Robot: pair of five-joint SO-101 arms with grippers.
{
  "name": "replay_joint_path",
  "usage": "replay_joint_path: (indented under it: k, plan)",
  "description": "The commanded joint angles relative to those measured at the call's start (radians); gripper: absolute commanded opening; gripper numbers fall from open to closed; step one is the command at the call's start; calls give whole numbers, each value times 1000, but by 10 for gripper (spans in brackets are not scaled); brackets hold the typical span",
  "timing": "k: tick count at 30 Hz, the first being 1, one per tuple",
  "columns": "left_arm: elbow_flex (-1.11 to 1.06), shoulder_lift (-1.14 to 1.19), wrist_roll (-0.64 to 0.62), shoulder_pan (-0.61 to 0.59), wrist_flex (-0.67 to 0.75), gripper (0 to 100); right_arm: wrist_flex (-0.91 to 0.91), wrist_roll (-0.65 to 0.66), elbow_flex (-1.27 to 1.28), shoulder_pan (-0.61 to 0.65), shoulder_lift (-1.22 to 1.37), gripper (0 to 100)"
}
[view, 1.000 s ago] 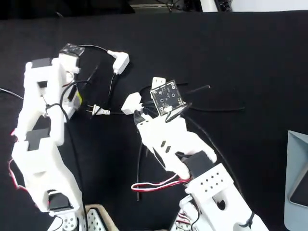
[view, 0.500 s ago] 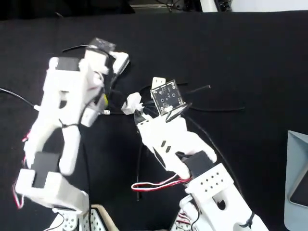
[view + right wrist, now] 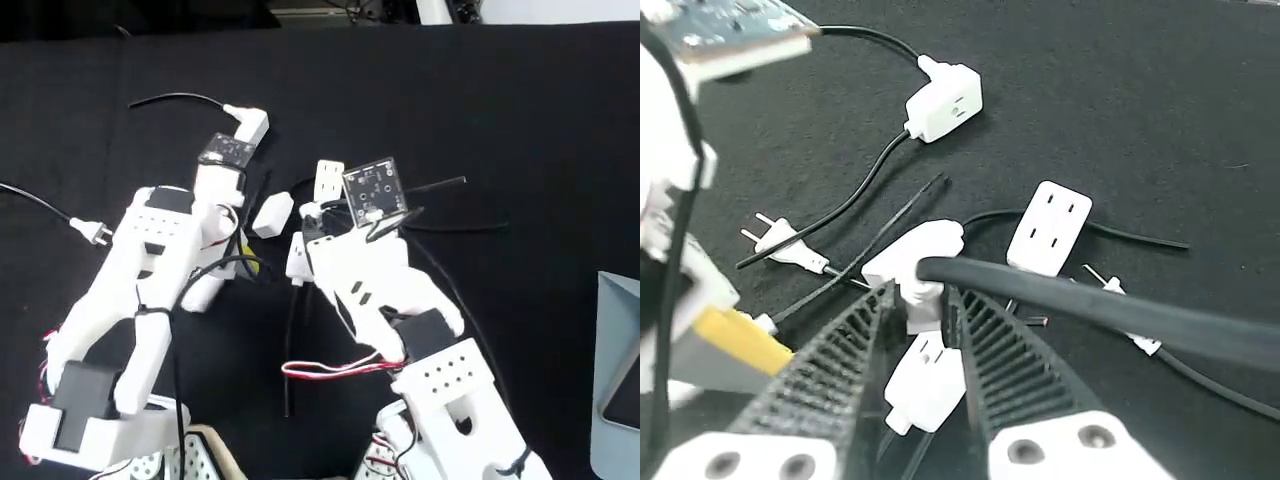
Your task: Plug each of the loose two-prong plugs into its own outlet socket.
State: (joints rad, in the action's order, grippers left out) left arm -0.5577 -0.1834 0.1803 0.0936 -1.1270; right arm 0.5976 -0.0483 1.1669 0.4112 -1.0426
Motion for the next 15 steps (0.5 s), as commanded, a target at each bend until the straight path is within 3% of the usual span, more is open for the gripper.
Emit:
replay_joint_path:
  k: [1,7,10,15]
  plan:
    - [70,-72,3,-12,-75,314,-20,-8,-36,-15,-19,13]
    - [124,-250,3,-71,-239,313,-8,-2,-31,35,-18,13]
    - [79,-368,8,-166,-238,314,18,25,-31,64,-18,13]
    - [-45,-419,143,-288,-141,317,17,32,-28,68,-16,13]
